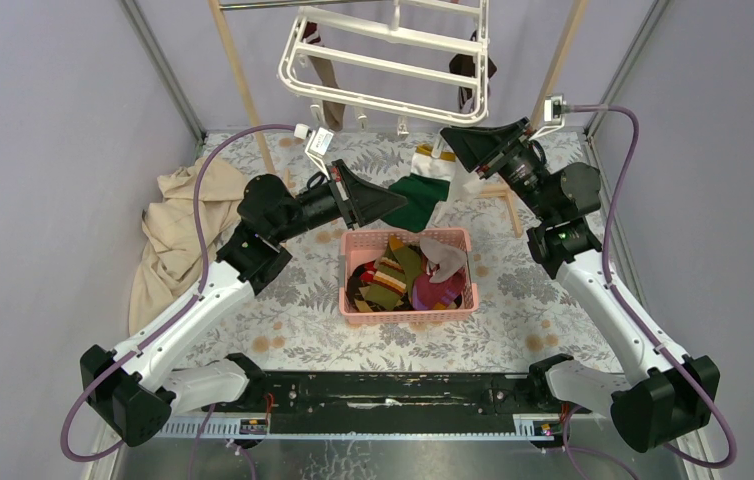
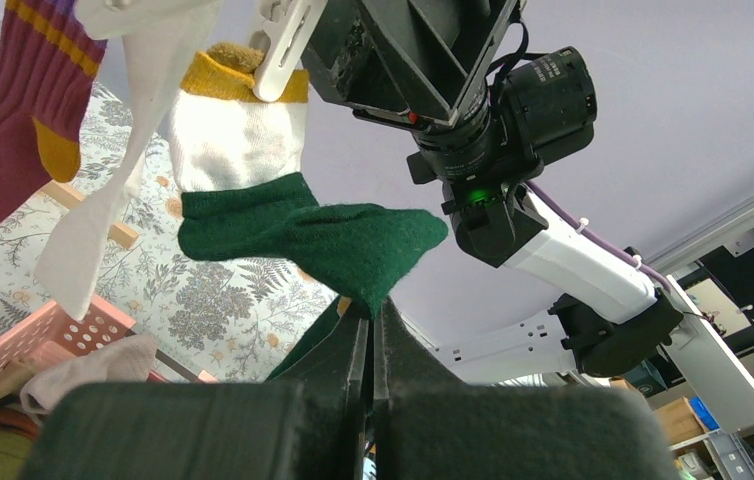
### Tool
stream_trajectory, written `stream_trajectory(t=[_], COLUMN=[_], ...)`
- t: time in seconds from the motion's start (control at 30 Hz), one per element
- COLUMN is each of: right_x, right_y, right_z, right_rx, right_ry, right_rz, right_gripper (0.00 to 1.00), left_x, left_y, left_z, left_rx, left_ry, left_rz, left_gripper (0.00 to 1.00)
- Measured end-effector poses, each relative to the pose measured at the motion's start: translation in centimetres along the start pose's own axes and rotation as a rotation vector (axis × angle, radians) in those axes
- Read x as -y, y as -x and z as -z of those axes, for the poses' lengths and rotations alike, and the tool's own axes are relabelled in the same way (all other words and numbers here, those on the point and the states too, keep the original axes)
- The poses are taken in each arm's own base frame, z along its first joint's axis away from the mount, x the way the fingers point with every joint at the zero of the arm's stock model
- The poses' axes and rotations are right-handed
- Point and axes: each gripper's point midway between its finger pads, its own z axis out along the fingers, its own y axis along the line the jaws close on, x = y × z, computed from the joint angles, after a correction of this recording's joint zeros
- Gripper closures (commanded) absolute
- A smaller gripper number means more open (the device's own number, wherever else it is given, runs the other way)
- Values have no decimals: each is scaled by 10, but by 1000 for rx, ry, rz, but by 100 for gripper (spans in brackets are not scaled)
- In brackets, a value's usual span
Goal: Remove the socks clipped to the hanger
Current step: Remove the sock from the hanger.
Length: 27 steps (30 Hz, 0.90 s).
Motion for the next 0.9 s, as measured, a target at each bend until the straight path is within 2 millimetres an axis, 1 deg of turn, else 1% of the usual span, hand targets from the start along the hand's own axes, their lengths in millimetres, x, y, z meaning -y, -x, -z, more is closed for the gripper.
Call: stream_trajectory(t=[0.1,0.23,0.43,0.53,0.63,0.77,0.9], right_x=[-2,0,0,1,2,3,7], right_y=[0,-3,-5,-5,-4,-4,-5], right_z=[-1,-2,-3,-4,-4,-4,-4], right_rx=[-1,-6,-14,-13,-6,-3,-5], right_ry=[3,-11,-17,-22,-29,-34,-52], right_rz=[11,13,27,32,35,35,37], right_gripper=[58,64,84,91,96,99,100], left_x=[0,0,0,0,0,3,7], left_y=[0,0,0,0,0,1,-2], left_z=[0,0,0,0,0,3,14], left_rx=[0,-1,-1,-1,-1,2,2], left_ry=[0,-1,0,0,0,-1,10], left_rz=[0,0,0,0,-1,-7,-22], left_gripper=[100,100,100,100,100,100,100])
